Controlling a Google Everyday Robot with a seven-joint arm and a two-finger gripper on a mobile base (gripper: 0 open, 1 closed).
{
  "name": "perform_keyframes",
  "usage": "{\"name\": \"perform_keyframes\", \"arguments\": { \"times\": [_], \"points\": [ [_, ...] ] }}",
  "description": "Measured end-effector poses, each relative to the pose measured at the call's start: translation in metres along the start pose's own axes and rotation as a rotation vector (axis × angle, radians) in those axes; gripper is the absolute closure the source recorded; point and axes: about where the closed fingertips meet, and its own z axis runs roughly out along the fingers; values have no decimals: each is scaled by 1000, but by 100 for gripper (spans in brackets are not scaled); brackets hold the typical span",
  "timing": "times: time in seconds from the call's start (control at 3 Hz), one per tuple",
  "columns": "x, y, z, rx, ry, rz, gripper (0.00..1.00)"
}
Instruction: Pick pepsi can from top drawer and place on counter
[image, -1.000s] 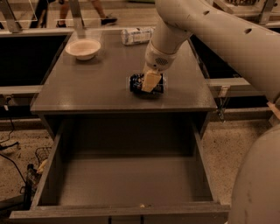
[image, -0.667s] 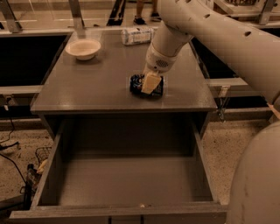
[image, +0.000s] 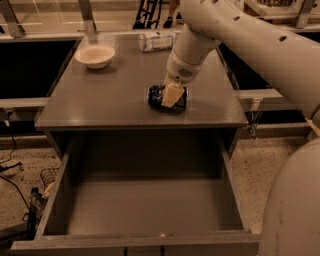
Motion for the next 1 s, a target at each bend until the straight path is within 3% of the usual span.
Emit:
{"name": "perform_keyframes", "arguments": {
  "times": [0.33,1.0],
  "points": [
    [0,0,0,0,0,0,43],
    [0,0,0,0,0,0,0]
  ]
}}
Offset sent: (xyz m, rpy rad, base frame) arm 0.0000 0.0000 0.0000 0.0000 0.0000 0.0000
